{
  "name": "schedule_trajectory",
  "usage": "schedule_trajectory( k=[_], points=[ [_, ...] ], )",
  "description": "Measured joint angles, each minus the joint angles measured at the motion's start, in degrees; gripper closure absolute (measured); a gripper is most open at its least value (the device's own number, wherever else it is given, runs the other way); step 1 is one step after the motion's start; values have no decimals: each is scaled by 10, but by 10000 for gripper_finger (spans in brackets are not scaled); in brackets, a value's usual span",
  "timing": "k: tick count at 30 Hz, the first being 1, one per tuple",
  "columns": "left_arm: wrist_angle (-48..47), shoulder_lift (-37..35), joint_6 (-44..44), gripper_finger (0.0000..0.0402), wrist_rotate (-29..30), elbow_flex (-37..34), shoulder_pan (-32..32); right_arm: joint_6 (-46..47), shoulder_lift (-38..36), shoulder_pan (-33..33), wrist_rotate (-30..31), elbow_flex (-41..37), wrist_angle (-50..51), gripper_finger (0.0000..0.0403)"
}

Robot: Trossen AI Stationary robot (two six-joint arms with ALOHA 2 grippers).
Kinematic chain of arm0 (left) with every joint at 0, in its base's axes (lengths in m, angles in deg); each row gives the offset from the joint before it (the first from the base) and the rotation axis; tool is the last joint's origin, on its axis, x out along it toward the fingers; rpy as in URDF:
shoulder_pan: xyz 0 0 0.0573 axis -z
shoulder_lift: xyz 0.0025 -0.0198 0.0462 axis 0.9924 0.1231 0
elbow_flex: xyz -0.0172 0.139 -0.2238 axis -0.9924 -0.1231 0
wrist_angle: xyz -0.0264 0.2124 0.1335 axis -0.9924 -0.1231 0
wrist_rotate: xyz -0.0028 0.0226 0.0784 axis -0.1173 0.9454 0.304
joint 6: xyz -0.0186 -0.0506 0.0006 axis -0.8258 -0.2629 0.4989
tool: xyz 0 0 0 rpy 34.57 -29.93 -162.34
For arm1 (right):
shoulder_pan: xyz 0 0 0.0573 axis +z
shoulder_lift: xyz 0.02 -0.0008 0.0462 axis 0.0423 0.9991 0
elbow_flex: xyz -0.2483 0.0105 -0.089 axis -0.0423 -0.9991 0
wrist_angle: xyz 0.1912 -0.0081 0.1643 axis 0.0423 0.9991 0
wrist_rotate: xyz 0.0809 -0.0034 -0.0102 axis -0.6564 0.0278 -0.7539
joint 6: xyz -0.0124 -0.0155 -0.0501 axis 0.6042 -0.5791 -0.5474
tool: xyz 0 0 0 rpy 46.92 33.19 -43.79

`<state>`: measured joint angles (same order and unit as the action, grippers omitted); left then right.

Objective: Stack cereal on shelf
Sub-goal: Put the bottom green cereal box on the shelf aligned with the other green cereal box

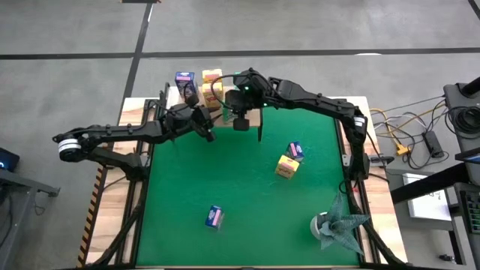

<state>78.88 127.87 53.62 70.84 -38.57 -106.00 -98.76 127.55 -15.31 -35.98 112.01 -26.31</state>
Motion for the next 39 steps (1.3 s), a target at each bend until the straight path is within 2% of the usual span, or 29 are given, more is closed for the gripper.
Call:
schedule_trajectory(
  k=[13, 17, 25, 39],
  points=[
    [41, 29, -2, 314, 0, 0, 0, 8, -2, -1, 43, -2, 18, 394],
    [39, 19, -4, 314, 3, 0, 0, 0, -6, -1, 89, 17, 36, 394],
    [38, 12, -1, 314, 4, 0, 0, -8, -7, -7, 143, 22, 78, 394],
    [46, 13, -9, 314, 4, 0, 0, 30, -10, -8, 149, 24, 140, 394]
  ],
)
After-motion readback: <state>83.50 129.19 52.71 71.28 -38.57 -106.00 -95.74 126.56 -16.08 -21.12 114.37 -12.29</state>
